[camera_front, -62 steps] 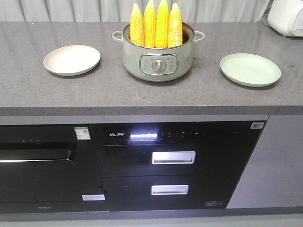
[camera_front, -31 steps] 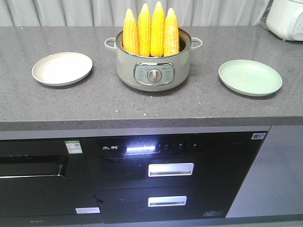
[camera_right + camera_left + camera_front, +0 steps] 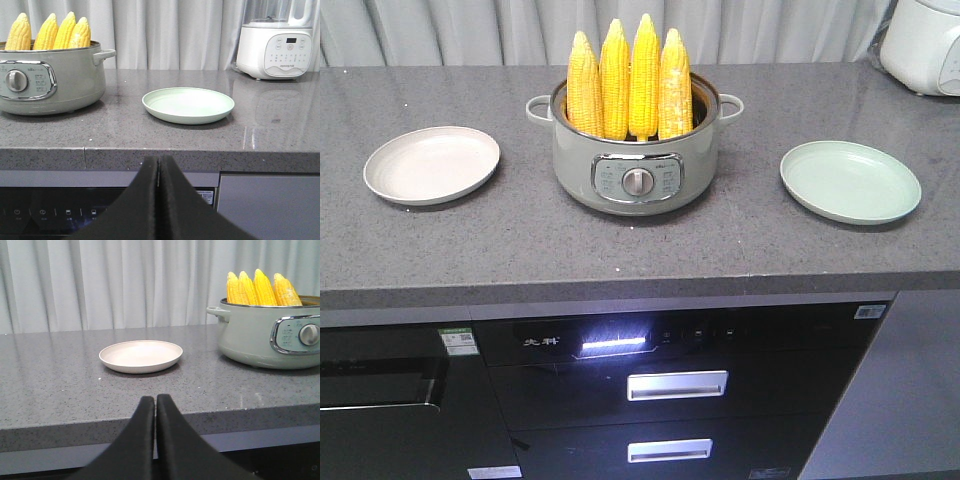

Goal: Distribute corn equally
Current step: 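Drive the base forward toward the counter with the corn pot, then drive closer and center the base on the corn pot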

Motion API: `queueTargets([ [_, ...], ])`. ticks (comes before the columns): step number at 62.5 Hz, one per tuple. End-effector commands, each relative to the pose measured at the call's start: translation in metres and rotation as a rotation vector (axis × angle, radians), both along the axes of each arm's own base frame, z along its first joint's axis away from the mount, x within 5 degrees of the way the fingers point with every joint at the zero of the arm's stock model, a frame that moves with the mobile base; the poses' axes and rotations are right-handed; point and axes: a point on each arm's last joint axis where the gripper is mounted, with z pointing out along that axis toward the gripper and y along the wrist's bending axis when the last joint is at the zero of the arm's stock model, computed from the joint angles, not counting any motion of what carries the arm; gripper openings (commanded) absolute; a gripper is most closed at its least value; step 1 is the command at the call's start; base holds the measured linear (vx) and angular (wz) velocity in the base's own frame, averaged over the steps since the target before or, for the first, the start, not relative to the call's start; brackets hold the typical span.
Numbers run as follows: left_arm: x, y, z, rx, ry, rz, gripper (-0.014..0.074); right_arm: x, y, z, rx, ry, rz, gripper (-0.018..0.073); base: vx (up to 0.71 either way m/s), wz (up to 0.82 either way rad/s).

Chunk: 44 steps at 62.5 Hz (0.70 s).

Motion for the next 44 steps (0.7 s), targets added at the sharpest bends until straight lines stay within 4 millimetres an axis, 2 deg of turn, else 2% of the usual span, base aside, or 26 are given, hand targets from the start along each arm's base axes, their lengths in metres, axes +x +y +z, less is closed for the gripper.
queueTargets([
  [1, -0.0012, 0.0001, 0.0032, -0.020, -0.080, 0.000, -0.0006, 0.0000, -0.0004, 0.0034, -0.002, -0.068, -0.003, -0.0004, 0.09, 0.01],
  [44, -0.0012, 0.0001, 0.0032, -0.020, -0.080, 0.000, -0.0006, 0.0000, -0.0004, 0.0034, -0.002, -0.068, -0.003, -0.0004, 0.09, 0.04],
])
